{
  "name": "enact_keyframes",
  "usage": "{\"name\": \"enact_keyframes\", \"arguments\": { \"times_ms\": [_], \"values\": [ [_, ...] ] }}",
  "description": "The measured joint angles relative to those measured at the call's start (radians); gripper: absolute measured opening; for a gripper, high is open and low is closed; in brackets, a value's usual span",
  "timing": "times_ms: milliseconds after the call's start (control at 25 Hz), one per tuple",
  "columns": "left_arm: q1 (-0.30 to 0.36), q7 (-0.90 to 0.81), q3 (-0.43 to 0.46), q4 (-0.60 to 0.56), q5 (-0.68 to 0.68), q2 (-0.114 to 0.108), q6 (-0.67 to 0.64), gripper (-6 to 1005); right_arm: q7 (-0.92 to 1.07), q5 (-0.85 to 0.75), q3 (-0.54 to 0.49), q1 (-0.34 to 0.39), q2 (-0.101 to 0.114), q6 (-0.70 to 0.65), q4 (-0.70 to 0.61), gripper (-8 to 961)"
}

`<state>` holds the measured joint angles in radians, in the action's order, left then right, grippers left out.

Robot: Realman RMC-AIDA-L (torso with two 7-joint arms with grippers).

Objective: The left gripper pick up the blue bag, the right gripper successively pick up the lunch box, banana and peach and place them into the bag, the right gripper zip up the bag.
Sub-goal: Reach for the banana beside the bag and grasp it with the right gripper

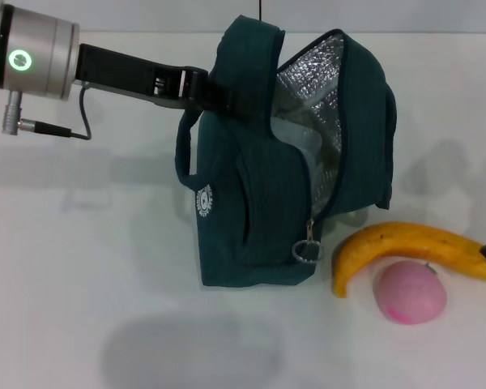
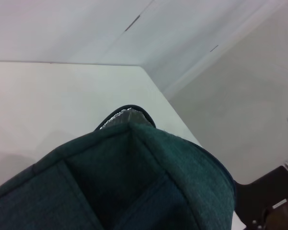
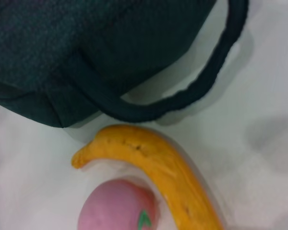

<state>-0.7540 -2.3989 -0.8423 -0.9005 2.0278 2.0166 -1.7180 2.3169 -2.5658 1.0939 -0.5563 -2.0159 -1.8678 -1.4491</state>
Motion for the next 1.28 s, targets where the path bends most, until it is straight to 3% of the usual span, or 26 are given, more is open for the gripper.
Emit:
{"name": "enact_keyframes", "arguments": {
  "times_ms": [440,800,1280],
  "values": [
    [0.008,0.0,0.002,0.0,-0.004,0.002,0.0,41,0.005,-0.018,0.143,-0.066,-0.003,0.11,0.123,818],
    [0.008,0.001,0.002,0.0,-0.005,-0.003,0.0,42,0.005,-0.02,0.249,-0.071,-0.005,0.181,0.167,815],
    [0.007,0.006,0.025,0.0,-0.006,-0.004,0.0,42,-0.002,-0.021,0.282,-0.081,0.0,0.231,0.221,786]
  ]
}}
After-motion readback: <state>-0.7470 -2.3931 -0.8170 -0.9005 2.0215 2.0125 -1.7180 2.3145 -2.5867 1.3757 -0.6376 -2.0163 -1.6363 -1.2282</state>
